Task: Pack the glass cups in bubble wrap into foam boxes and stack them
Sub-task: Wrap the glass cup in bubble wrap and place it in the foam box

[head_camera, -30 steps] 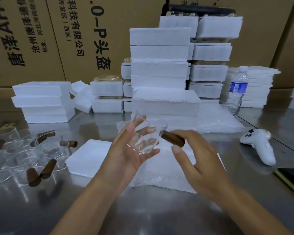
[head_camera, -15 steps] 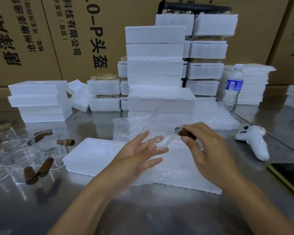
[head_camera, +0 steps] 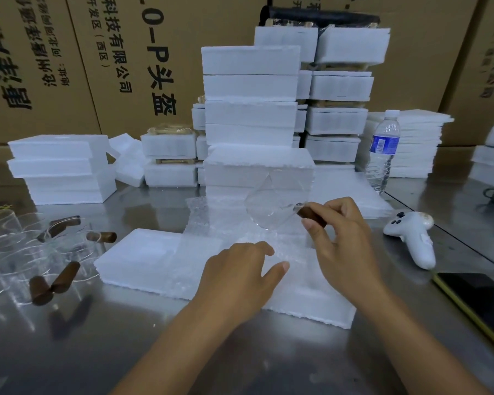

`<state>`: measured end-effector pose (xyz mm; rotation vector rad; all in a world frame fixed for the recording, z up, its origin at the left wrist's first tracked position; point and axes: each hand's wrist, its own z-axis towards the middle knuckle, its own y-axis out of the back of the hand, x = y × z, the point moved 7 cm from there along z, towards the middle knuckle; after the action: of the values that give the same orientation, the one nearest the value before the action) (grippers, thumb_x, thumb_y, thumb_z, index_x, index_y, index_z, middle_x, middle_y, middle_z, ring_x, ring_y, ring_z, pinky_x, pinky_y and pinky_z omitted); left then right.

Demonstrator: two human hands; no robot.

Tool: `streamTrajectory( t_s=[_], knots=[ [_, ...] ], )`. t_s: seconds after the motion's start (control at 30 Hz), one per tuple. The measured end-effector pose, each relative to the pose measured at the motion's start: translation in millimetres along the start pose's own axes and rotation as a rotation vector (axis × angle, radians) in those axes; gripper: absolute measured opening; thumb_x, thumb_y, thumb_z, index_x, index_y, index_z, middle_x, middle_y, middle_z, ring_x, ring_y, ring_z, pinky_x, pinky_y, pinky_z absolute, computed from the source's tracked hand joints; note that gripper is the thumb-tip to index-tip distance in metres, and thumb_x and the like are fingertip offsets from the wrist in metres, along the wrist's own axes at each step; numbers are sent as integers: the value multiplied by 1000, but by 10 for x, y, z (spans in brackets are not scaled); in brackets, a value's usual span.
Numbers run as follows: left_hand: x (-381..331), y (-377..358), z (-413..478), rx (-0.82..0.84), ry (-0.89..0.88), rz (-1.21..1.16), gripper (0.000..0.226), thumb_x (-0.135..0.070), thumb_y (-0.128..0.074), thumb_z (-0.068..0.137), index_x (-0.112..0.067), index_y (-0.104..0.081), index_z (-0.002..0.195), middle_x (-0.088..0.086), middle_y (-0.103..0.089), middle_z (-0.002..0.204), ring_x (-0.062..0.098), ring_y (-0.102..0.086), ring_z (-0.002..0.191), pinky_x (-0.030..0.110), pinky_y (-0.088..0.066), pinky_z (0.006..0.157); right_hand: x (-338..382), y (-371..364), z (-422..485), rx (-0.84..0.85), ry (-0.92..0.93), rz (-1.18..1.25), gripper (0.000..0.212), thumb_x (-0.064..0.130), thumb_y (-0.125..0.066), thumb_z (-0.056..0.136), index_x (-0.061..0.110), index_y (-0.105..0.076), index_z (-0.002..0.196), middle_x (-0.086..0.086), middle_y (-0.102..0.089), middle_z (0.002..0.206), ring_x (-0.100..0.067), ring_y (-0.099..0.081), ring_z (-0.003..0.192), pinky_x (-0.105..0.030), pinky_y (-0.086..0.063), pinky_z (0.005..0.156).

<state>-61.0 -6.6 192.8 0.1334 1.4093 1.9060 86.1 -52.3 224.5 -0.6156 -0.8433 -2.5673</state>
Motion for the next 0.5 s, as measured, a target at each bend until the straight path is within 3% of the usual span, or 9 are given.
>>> streamTrajectory(
  t_s=[0.03, 0.1, 0.2, 0.37, 0.5],
  knots=[
    [2, -6, -1, 4, 3, 19, 41, -63, -39, 91, -38, -57, 118, -14, -60, 94, 8, -56, 90, 22, -36, 69, -11, 14, 5, -13, -9, 8, 27, 22, -57, 91, 17, -65, 116, 10, -42, 92, -4, -44, 83, -10, -39, 69],
    [16, 8, -18, 8, 9, 1, 30, -59, -43, 90, -39, -63, 101, -17, -53, 71, 4, -52, 71, 18, -32, 59, -36, 40, 9, -42, -39, 39, 27, 21, -57, 91, 16, -65, 116, 13, -42, 90, 0, -45, 81, -6, -38, 71],
    [69, 32, -35, 1, 23, -59, 20, -51, -50, 90, -39, -56, 75, -12, -42, 43, 2, -43, 48, 15, -23, 47, -71, 64, 14, -88, -91, 104, 26, 18, -58, 91, 14, -65, 116, 16, -42, 89, 14, -45, 86, 1, -34, 70],
    [160, 65, -52, -18, 46, -209, 25, -49, -50, 91, -37, -51, 69, -19, -49, 47, 1, -47, 51, 16, -24, 46, -144, 100, 36, -129, -197, 277, 24, 16, -55, 93, 20, -64, 114, 13, -46, 92, 16, -48, 82, 2, -33, 69],
    [271, 224, -24, -161, 71, -466, 24, -41, -58, 88, -29, -57, 68, -13, -44, 44, 5, -40, 45, 16, -30, 47, -154, 141, 44, -150, -239, 385, 22, 19, -54, 94, 35, -59, 108, 16, -51, 97, 17, -50, 81, 3, -33, 68]
  ],
)
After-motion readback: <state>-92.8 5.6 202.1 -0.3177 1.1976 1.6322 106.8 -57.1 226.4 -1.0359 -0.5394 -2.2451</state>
